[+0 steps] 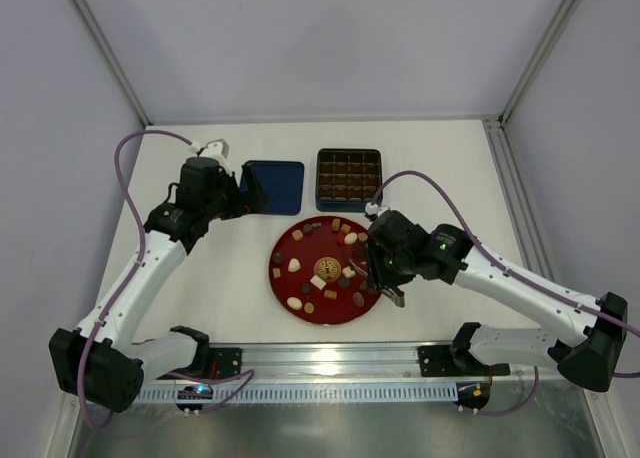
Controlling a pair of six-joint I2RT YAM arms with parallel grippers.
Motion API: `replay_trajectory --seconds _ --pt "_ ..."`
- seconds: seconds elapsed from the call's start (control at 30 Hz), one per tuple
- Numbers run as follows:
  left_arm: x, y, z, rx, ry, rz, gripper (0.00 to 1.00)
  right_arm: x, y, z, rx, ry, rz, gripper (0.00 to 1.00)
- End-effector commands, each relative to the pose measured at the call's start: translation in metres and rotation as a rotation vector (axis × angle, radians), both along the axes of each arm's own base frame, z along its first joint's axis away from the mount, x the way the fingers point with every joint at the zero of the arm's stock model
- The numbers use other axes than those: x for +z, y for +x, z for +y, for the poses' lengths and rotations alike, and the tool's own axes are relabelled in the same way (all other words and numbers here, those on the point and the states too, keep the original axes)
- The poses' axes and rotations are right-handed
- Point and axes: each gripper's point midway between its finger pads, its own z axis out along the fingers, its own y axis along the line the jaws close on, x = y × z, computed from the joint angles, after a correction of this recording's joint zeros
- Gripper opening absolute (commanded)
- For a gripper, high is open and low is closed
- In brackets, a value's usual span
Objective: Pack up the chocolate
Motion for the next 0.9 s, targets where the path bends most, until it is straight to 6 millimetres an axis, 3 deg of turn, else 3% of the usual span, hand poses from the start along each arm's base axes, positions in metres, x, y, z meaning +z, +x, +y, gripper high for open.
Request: replay_trajectory --seconds 0.0,0.87 --pt "0.005 0.006 0.002 0.008 0.002 -0.03 1.0 0.0 0.001 0.007 -0.003 0.019 -0.003 0.43" --pt "0.005 0.004 0.003 0.009 0.002 -0.032 1.0 -0.023 -0.01 0.013 0.024 -0.015 0.055 0.43"
